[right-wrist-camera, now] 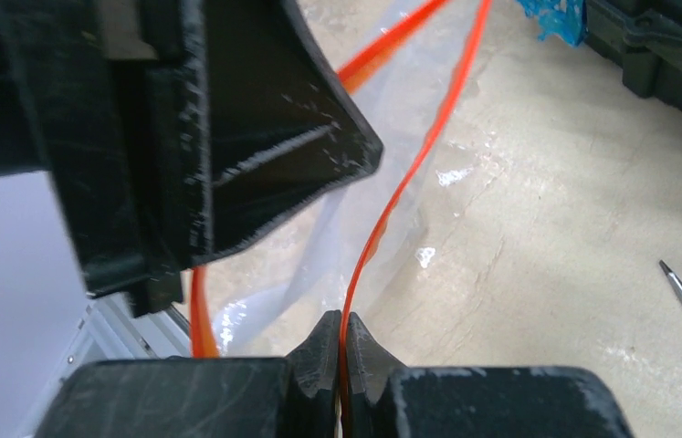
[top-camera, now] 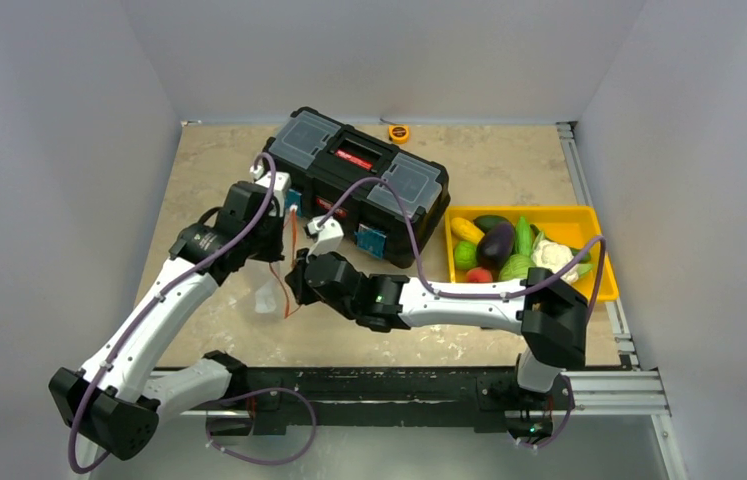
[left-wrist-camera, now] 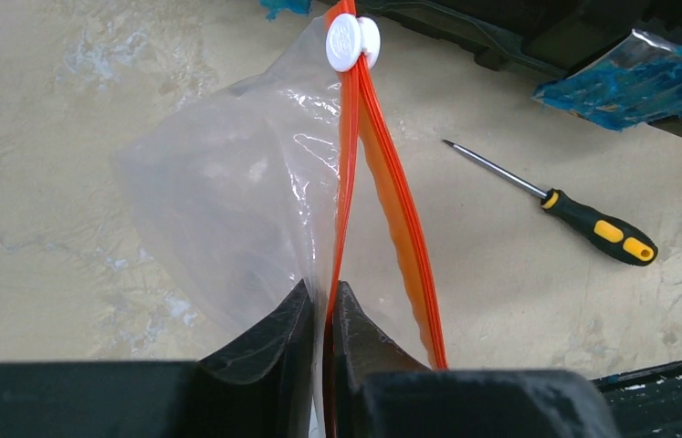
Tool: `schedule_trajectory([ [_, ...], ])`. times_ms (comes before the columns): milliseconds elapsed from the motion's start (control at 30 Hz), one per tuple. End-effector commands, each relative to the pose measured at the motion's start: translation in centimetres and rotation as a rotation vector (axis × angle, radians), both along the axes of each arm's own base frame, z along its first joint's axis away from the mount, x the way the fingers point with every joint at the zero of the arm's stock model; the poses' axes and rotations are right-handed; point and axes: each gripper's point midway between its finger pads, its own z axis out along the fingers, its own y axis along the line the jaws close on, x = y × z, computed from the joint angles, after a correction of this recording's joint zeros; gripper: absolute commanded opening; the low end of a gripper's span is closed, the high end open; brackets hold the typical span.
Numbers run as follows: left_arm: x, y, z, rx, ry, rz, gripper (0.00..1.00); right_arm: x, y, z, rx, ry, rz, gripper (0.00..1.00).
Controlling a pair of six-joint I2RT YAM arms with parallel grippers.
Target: Place the food in the zip-top bag and seal the zipper
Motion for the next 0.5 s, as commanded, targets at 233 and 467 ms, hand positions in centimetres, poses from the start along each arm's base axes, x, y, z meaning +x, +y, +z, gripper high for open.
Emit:
schedule_trajectory([
  [233,-0.1,3.0,1.6,0.108,-0.077,0.083,0.00,0.5,-4.2,-1.5,0.050,0.086,-0.068,0.00],
  [467,-0.3,1.9,1.2,0.081,-0.058,0.020,0.00,-0.2,-3.7,-2.3,0.008,0.082,0.043,0.00],
])
